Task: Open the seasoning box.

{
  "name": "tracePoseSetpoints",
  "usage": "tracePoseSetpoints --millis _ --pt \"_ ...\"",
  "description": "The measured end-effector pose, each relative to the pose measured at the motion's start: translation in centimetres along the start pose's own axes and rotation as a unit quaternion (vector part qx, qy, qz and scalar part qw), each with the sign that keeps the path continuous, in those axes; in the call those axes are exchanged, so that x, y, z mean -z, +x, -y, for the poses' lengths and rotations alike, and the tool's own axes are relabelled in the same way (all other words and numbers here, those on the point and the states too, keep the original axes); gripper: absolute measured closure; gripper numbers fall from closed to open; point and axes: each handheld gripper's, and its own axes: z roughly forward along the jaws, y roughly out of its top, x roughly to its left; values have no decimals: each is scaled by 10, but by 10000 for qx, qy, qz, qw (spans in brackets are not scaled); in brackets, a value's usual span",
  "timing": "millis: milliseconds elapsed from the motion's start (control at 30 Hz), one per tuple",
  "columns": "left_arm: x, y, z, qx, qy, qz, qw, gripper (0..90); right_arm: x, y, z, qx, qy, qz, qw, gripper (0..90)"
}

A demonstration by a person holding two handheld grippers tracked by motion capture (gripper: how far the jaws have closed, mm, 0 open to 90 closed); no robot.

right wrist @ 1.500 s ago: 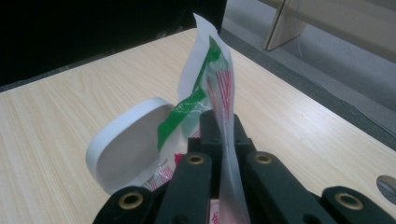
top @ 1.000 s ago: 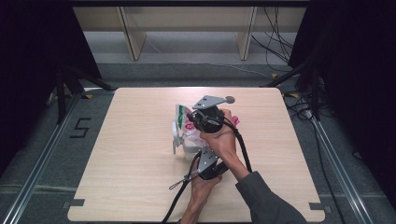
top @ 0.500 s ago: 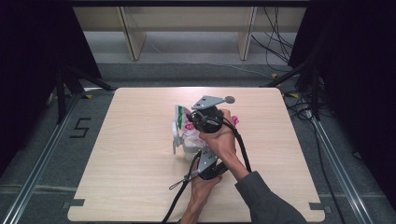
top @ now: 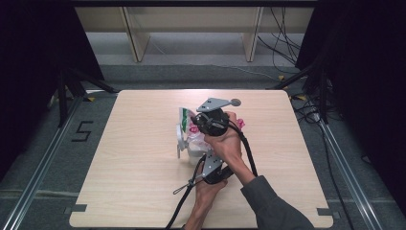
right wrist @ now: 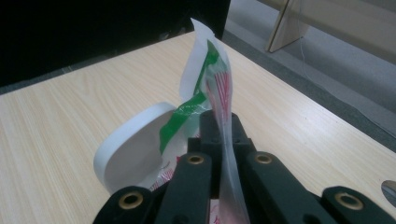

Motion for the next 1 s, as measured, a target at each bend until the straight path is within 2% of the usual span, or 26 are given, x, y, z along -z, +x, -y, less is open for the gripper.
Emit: tracePoseSetpoints --millis 33,100,133,200,233,267,300,333,367,400,433,467,500,533,667,700,767,833,933,1000 --pt "0 0 0 -4 0 -7 10000 749 0 1 0 -8 87 18 10000 900" --pt "0 0 0 -6 -8 -11 10000 749 -1 0 0 50 75 11 10000 900" --pt "1 0 -1 -22 3 -22 10000 749 -1 1 0 -72 -6 39 10000 900" --pt "0 0 0 7 -36 -12 10000 749 0 0 -1 32 -16 19 10000 900" --pt "0 0 0 -1 10 -14 10000 749 0 2 0 -9 84 13 10000 900" --pt "-1 -2 0 153 -125 24 9998 749 -3 2 0 98 45 58 9999 900" --pt "0 0 0 4 -11 -10 10000 749 -2 2 0 66 43 60 10000 900" --pt "1 0 -1 -12 -16 -17 10000 749 -1 1 -1 10 62 0 10000 900" --pt "1 0 -1 -2 -44 -25 10000 749 -1 2 0 -79 -29 39 10000 900" --pt "0 0 0 10 -29 -28 10000 749 -1 2 0 -72 72 -15 9999 900" --pt "-3 -4 0 308 -258 40 9992 749 -3 3 0 -12 56 17 10000 900" --pt "-2 -3 0 164 -136 30 9998 749 -2 3 0 10 124 0 9999 900" --pt "2 2 -1 -153 114 -17 9998 749 -3 3 0 47 68 29 10000 900" --pt "2 2 -1 -167 113 -28 9998 749 -2 2 -1 -44 58 7 10000 900" --pt "2 2 -1 -145 108 -32 9998 749 -3 3 0 13 42 43 10000 900" --pt "3 2 -1 -165 104 -41 9998 749 -2 3 -1 -45 43 25 10000 900" --pt "2 2 0 -123 86 -36 9999 749 -2 1 -1 56 39 -22 10000 900" --pt "2 2 0 -124 101 -36 9999 749 -3 4 0 33 132 6 9999 900" --pt "3 2 -1 -151 68 -52 9998 749 -2 2 -2 49 30 -23 10000 900" --pt "2 2 0 -115 101 -39 9999 749 -3 3 0 73 82 8 9999 900"
